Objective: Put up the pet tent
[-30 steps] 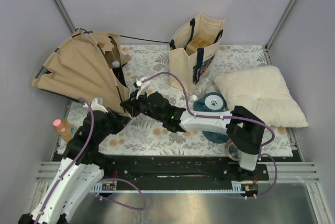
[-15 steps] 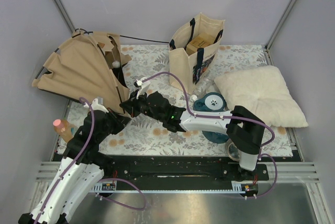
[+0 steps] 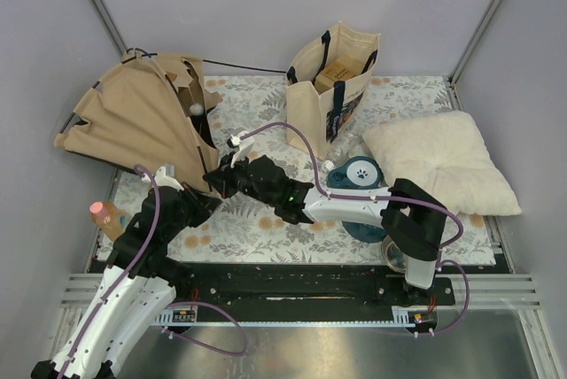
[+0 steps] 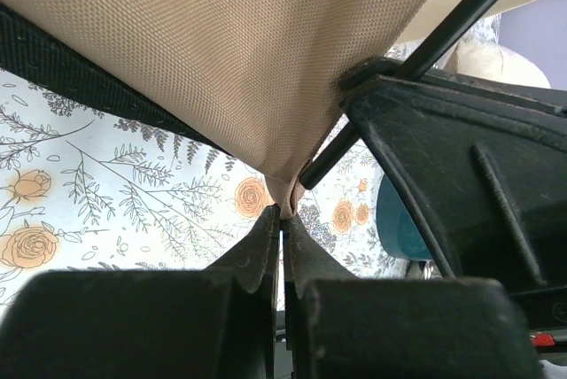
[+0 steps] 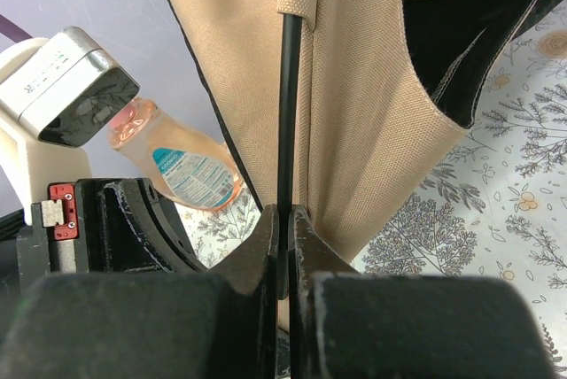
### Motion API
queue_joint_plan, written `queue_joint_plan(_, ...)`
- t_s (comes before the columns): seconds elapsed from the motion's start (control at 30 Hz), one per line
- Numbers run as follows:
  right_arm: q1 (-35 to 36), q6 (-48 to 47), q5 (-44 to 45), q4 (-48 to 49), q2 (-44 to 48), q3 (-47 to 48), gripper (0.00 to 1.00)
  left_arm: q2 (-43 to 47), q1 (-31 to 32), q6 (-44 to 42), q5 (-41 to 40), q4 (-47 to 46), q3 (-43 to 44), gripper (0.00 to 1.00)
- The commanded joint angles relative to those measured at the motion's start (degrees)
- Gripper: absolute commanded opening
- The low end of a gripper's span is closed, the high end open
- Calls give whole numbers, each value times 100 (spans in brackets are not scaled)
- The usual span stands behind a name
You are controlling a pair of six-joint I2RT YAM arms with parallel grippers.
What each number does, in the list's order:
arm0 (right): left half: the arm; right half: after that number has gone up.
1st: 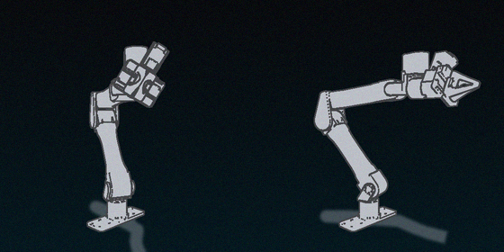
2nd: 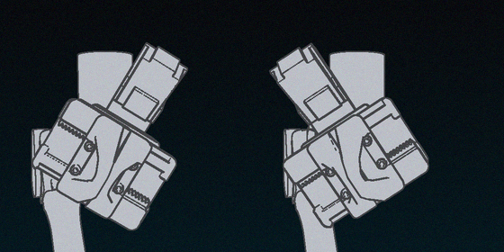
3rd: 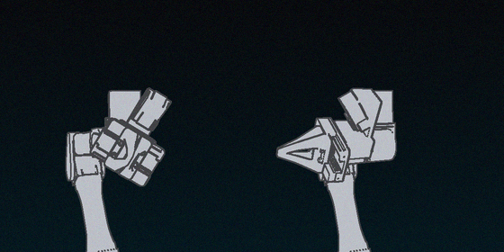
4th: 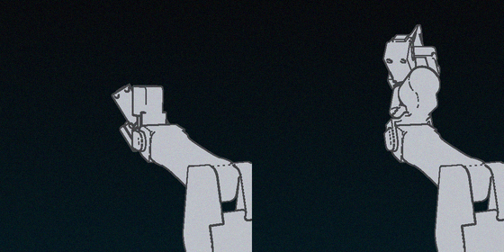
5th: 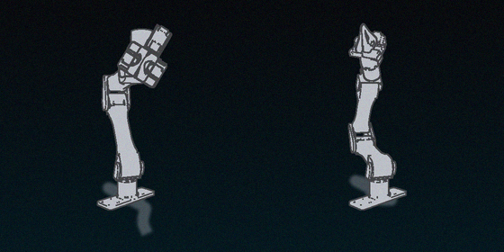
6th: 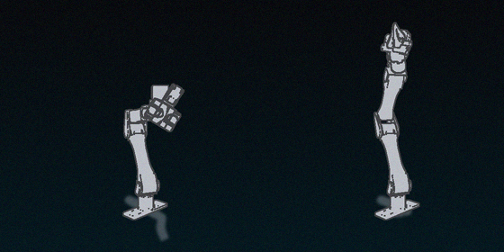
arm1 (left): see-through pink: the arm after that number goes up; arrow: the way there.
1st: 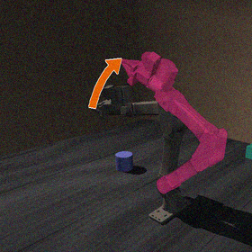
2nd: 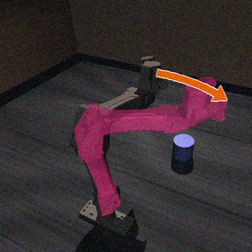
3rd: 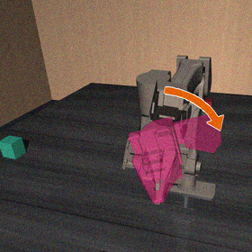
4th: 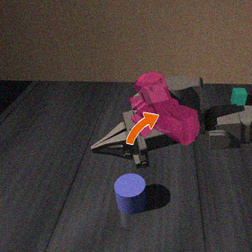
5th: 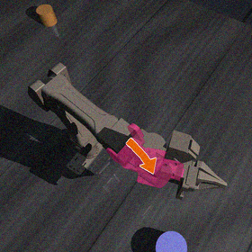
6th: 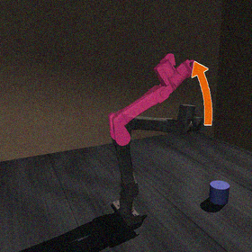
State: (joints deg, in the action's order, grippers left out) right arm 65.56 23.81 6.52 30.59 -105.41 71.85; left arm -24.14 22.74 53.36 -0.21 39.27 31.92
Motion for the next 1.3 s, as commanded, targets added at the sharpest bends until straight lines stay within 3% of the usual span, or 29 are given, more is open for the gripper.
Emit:
queue_joint_plan(0.0, -175, -123, 859, 905, -77, 417, 0, -91, 125, -10, 891, 696, -2, 0)
queue_joint_plan(0.67, -87, -96, 1009, 738, -138, 453, 0, -337, 116, -89, 970, 371, 77, 0)
queue_joint_plan(1.27, -87, -887, 1193, 1177, 283, -233, 0, -267, 125, -265, 469, 995, 332, 0)
